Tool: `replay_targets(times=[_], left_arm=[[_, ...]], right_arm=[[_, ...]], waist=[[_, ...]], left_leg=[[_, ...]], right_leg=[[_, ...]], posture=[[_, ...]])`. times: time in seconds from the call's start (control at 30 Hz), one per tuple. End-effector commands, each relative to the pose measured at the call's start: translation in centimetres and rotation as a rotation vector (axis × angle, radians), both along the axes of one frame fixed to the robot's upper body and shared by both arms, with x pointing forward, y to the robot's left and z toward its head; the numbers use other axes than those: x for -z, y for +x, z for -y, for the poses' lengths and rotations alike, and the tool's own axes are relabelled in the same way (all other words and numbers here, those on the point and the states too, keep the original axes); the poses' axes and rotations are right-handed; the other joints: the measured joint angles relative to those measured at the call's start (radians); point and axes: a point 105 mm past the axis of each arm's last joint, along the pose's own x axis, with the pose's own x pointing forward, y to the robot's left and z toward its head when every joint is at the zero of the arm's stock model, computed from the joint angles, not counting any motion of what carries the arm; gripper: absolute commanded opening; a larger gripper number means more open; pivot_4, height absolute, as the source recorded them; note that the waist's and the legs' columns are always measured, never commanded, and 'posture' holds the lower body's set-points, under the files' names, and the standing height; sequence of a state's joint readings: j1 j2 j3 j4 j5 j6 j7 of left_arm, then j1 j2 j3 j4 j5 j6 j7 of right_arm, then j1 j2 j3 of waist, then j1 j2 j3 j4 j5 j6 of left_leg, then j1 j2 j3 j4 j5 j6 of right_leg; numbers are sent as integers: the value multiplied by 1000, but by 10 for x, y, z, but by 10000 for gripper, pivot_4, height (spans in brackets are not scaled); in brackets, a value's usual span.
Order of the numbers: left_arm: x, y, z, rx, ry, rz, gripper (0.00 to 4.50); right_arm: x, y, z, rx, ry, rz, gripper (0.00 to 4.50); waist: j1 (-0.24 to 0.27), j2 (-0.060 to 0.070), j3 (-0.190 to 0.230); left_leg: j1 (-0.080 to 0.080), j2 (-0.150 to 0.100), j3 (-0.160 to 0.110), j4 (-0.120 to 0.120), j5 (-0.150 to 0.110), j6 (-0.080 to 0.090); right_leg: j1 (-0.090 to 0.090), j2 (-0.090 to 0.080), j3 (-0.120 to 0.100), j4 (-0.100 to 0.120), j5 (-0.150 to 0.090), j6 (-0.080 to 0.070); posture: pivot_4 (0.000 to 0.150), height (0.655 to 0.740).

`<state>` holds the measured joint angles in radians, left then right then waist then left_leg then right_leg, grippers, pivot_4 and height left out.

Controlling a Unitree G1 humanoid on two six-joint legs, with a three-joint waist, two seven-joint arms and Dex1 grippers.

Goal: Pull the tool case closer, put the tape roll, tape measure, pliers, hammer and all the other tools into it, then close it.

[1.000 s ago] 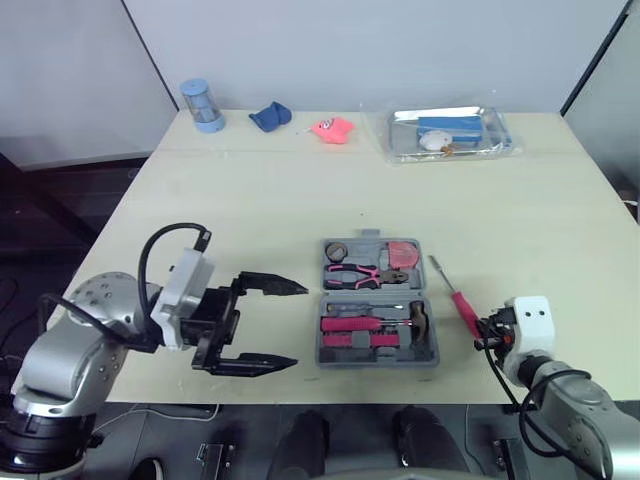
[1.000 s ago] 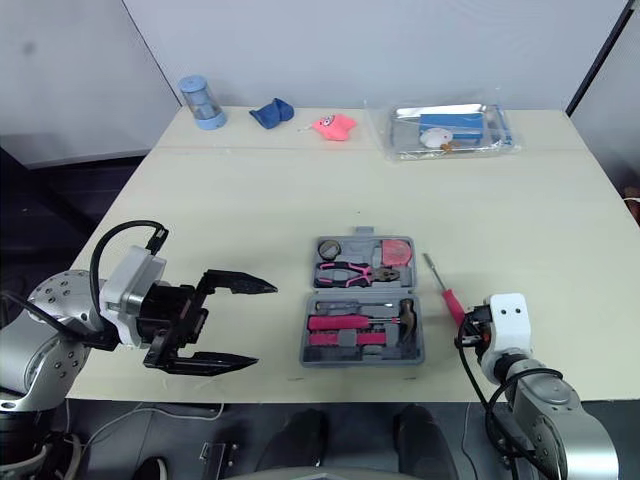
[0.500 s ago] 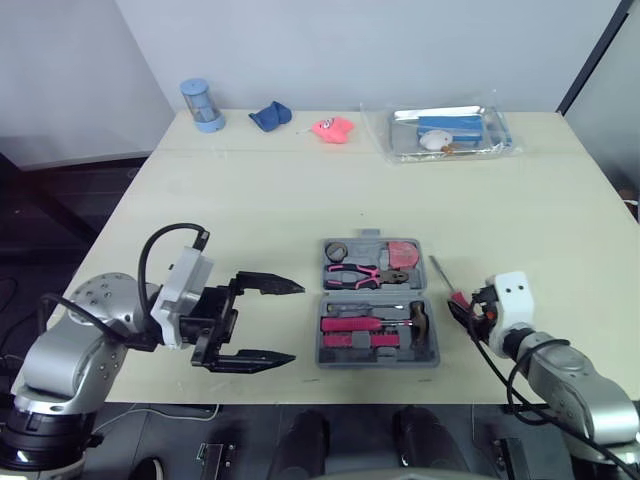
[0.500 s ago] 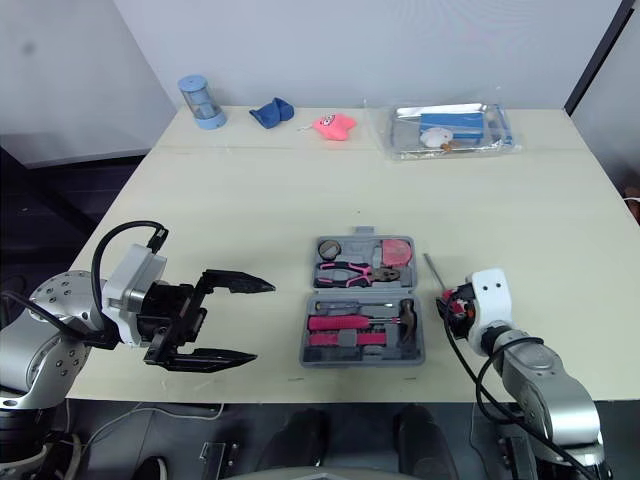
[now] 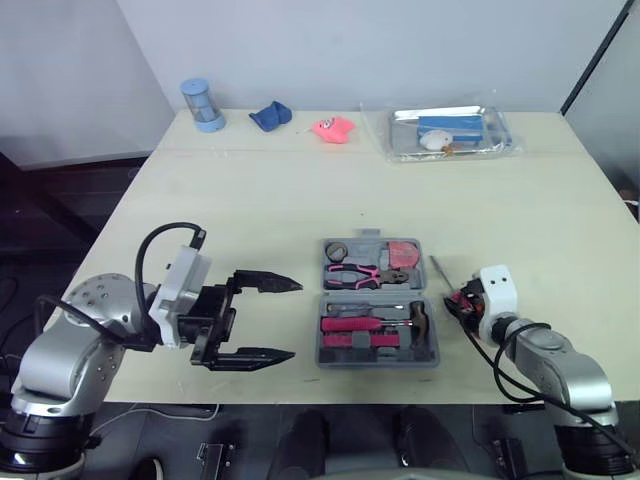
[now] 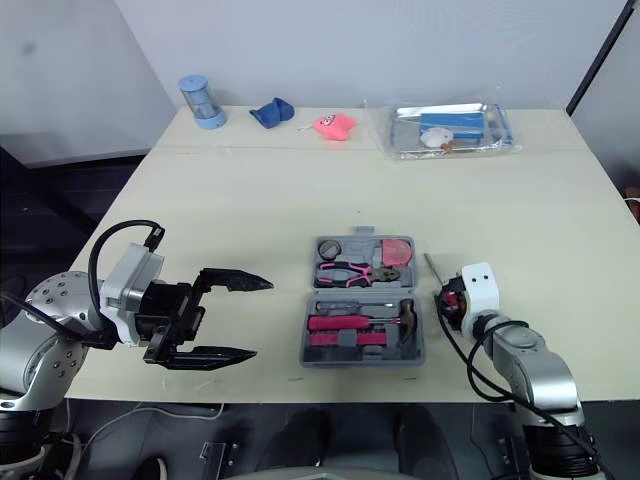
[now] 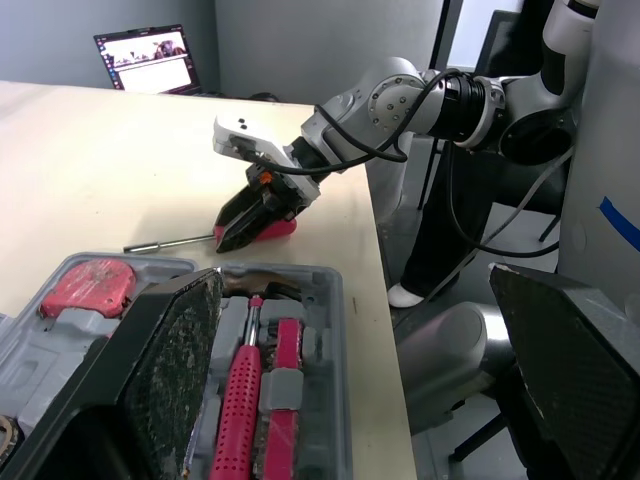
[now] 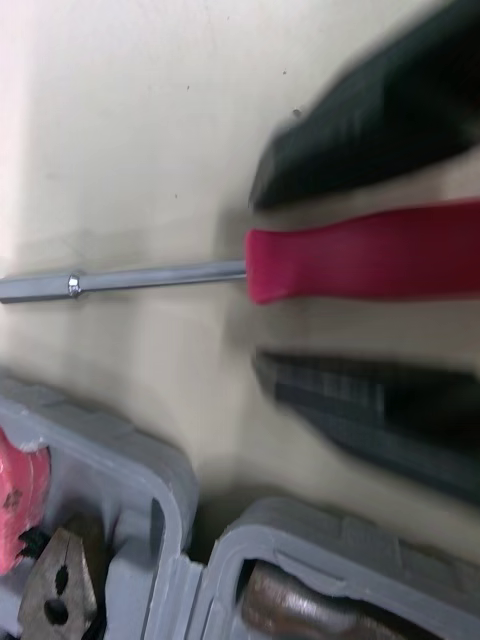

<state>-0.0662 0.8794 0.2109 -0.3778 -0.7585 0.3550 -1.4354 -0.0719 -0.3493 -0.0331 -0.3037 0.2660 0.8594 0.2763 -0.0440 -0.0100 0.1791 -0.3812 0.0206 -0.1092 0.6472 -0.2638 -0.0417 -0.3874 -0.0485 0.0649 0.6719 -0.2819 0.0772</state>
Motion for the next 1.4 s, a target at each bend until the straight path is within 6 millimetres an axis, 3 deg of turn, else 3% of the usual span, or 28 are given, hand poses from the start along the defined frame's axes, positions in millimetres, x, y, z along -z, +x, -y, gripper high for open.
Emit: replay_targets(times=[0.03,0.4,0.73,0.77,0.8,0.97,1.0,1.13,1.27,1.4], left_arm=[[-9,-4,0,8,6,53,45000],[-13,-8,9,67,3,56,45000],[-13,-6,10,90,6,56,45000],[-13,-6,9,88,9,56,45000],[-12,-6,9,85,14,57,45000],[-10,-6,7,75,22,56,45000],[-9,-6,7,73,22,56,45000],[-9,-6,7,67,19,55,45000],[-9,-8,7,58,10,56,45000],[-9,-5,8,32,-4,61,45000]], right_arm=[[-12,-2,2,19,-2,43,4965],[-16,-52,10,220,51,0,4999],[-3,-60,16,308,77,-68,4999],[-2,-60,15,302,79,-73,15115],[-1,-60,16,301,79,-75,17106],[-11,-59,19,250,42,-23,41578],[-13,-59,19,242,40,-13,44385],[-26,-59,21,176,7,38,44385],[-56,-56,18,-51,-6,138,44385],[-67,-54,17,-296,-47,144,44385]], waist=[[0,0,0],[-1,0,0],[0,0,0],[0,0,0],[0,0,0],[0,0,0],[0,0,0],[0,0,0],[0,0,0],[1,0,0]], left_leg=[[0,0,0,0,0,0],[-1,0,1,0,0,0],[-1,0,1,0,0,0],[-1,0,1,0,0,0],[-1,0,1,0,0,0],[-1,0,1,0,0,0],[-1,0,1,0,0,0],[-1,0,1,0,0,0],[-1,0,1,0,0,0],[0,0,2,0,0,0]], right_leg=[[0,0,0,0,0,0],[-1,0,1,0,0,0],[-1,0,1,0,0,0],[-1,0,1,0,0,0],[-1,0,1,0,0,0],[-1,0,1,0,0,0],[-1,0,1,0,0,0],[-1,0,1,0,0,0],[-1,0,1,0,0,0],[-1,0,2,0,0,0]], posture=[[1500,7400],[1500,7400],[1500,7400],[1500,7400],[1500,7400],[1500,7400],[1500,7400],[1500,7400],[1500,7400],[1500,7400]])
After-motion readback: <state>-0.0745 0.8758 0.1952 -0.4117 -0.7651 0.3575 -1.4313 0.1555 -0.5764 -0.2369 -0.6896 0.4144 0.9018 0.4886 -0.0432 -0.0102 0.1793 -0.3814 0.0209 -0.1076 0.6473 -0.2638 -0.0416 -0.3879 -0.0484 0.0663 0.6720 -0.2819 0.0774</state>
